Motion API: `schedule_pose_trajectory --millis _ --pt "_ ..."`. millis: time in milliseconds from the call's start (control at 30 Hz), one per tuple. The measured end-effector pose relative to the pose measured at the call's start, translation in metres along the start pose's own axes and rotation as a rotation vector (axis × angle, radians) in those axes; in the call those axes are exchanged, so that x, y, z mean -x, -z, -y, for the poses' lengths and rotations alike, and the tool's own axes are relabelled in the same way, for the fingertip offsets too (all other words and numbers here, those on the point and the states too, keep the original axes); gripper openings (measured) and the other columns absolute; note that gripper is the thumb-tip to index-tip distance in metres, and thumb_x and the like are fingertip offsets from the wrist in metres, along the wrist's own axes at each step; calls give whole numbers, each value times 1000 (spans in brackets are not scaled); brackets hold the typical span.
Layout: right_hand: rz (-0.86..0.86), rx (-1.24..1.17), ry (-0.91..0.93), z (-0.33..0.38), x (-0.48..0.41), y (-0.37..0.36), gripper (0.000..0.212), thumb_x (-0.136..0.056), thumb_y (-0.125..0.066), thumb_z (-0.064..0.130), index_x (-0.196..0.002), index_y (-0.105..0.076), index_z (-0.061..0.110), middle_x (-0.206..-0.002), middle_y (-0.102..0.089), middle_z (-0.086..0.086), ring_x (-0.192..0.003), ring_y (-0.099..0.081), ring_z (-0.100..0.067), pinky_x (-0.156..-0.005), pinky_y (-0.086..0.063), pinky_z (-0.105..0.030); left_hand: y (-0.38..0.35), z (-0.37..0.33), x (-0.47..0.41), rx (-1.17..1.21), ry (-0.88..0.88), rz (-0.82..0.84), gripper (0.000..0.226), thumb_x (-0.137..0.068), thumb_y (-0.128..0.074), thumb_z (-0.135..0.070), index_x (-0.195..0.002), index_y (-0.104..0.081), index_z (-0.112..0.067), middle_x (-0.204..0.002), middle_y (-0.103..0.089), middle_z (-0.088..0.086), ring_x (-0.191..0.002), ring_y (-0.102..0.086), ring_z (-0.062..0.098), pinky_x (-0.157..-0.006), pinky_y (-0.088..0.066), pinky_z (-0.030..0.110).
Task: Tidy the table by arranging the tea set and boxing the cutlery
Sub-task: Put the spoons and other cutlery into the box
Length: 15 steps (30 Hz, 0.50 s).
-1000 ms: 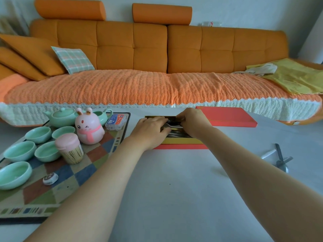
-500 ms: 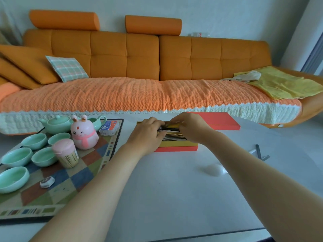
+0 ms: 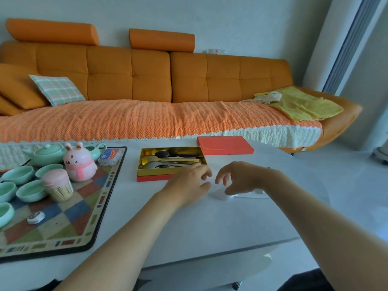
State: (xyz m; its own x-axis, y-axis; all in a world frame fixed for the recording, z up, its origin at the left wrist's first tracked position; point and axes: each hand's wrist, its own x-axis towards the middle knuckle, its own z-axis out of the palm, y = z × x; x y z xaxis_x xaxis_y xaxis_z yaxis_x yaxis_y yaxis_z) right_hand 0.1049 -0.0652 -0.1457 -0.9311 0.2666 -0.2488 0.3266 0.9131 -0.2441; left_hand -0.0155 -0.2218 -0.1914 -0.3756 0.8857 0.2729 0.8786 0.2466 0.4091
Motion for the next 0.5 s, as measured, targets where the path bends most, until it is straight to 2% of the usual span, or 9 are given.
schedule_pose_trajectory --millis 133,267,367,500 --pt "-47 33 23 -3 3 -13 38 -79 -77 27 -115 -66 34 -99 -61 15 -90 -57 -7 -78 -43 -24 -11 -7 1 -18 36 99 33 -93 -59 -40 -125 -55 -30 -122 -54 -12 -98 -52 7 -79 -47 22" --pt "-121 -52 50 4 -5 -21 41 -80 -79 23 -118 -66 27 -106 -63 9 -89 -56 -6 -78 -44 -21 -11 -6 5 -9 84 120 36 -87 -65 -47 -118 -55 -31 -119 -56 -11 -95 -54 8 -80 -52 25" --pt "-182 -133 46 11 -13 -24 45 -76 -81 25 -117 -64 27 -100 -63 12 -90 -60 -9 -83 -52 -26 -7 -3 7 132 126 120 31 -88 -64 -49 -112 -53 -33 -112 -59 -12 -94 -58 10 -74 -49 24" --pt "-247 -262 75 20 -24 -23 49 -73 -84 25 -118 -63 28 -97 -67 9 -87 -63 -8 -84 -55 -31 1 2 7 348 193 57 15 -96 -57 -38 -108 -50 -33 -100 -59 -14 -94 -57 8 -68 -42 21"
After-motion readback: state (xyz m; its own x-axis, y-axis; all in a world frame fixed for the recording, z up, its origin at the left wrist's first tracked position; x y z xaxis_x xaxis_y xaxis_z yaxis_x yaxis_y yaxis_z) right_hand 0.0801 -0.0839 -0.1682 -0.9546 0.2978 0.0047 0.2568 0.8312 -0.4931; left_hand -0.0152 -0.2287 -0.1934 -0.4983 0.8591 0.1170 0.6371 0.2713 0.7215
